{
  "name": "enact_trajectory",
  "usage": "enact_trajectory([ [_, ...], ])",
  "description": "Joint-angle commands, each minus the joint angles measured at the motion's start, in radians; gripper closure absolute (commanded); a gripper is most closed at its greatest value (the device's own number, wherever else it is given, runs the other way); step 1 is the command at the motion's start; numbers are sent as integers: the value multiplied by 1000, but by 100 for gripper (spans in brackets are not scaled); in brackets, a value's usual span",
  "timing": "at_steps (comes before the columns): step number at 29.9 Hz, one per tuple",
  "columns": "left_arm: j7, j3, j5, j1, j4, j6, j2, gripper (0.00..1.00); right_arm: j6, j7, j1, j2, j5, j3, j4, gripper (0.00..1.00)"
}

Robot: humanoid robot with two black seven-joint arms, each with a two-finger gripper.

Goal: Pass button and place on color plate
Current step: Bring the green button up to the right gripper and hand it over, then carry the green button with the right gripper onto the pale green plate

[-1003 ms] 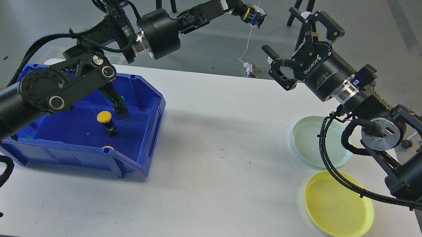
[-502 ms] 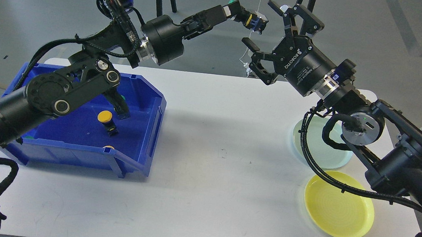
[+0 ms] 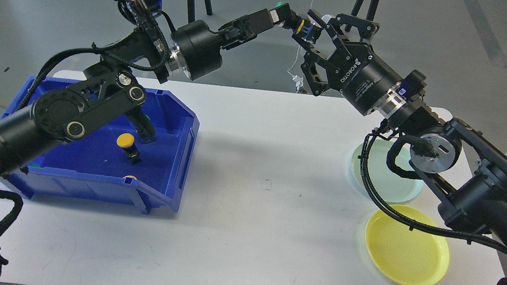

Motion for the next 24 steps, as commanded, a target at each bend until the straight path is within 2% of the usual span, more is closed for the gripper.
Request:
enact_trajectory([
  [1,0,0,0,1,0,0,0,67,-1,0,1,1,2,0,0,87],
  [5,-2,2,0,1,0,-2,-1,65,-2,0,1,0,2,0,1,90],
  [7,-2,2,0,1,-1,-2,-1,61,-2,0,1,0,2,0,1,91],
  [8,-2,2,0,-1,-1,-2,-1,56,-2,0,1,0,2,0,1,91],
  [11,0,-2,-4,1,-1,1,-3,31,-2,0,1,0,2,0,1,91],
  [14,-3,-6,-9,1,-1,1,-3,19,1,2,0,-9,2,0,6,91],
  [20,-8,-15,-13,1,-1,3,-4,12,3,2,-4,-20,2,8,9,91],
  [22,-9,-21,-32,2,-1,3,-6,10,-1,2,-8,-58,2,17,9,91],
  [24,-26,-38,-104,4,-1,4,-6,8,-1,3,-16,-145,3,34,10,91],
])
